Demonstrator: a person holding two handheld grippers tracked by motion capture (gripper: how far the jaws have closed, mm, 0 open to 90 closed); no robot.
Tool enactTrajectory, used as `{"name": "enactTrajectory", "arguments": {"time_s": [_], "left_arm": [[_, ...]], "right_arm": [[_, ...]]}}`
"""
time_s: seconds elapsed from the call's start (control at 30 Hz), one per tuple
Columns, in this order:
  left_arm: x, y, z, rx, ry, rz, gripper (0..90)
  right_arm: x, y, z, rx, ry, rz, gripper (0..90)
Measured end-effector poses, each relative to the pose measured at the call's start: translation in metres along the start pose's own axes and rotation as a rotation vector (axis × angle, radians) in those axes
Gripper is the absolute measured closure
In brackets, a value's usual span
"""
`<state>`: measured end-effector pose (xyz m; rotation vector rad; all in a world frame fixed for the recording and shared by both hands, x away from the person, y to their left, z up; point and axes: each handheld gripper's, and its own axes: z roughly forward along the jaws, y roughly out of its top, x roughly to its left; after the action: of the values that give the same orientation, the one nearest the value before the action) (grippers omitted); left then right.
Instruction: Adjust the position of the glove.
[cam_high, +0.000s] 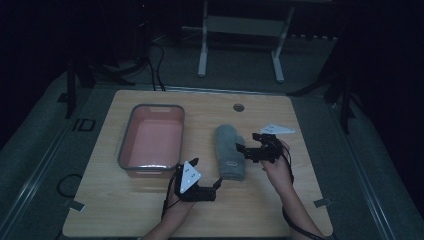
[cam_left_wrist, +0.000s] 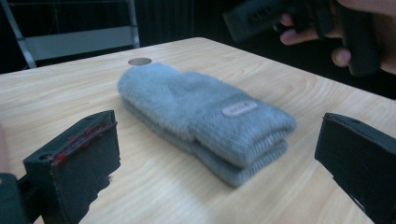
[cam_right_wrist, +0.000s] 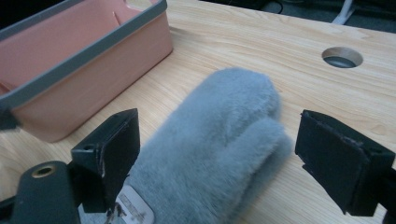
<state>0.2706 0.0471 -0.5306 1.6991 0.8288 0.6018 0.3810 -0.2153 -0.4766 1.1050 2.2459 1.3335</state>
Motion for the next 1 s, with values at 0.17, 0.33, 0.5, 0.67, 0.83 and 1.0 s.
{"name": "enactTrajectory", "arguments": {"time_s": [0.17,0.33,0.5,0.67,0.83,1.0], "left_arm": [[0.012,0.011,0.018,0.002,-0.047,-0.031,0.1],[0.019,0.018,0.033,0.013,-0.046,-0.067,0.1],[0.020,0.023,0.050,0.043,-0.034,-0.053,0.1],[0.024,0.025,0.064,0.096,-0.016,-0.068,0.1],[0.034,0.023,0.080,0.184,0.000,-0.115,0.2],[0.042,0.020,0.091,0.232,-0.006,-0.182,6.6]], "right_arm": [[-0.005,-0.006,-0.004,0.014,-0.001,-0.008,14.2],[-0.009,-0.010,-0.002,0.051,-0.012,0.038,13.9],[-0.008,-0.010,0.004,0.066,-0.058,0.014,13.0],[-0.009,-0.011,0.013,0.073,-0.055,0.036,10.8],[-0.013,-0.017,0.029,0.126,-0.066,0.064,19.7],[-0.019,-0.027,0.039,0.149,-0.062,0.119,28.3]]}}
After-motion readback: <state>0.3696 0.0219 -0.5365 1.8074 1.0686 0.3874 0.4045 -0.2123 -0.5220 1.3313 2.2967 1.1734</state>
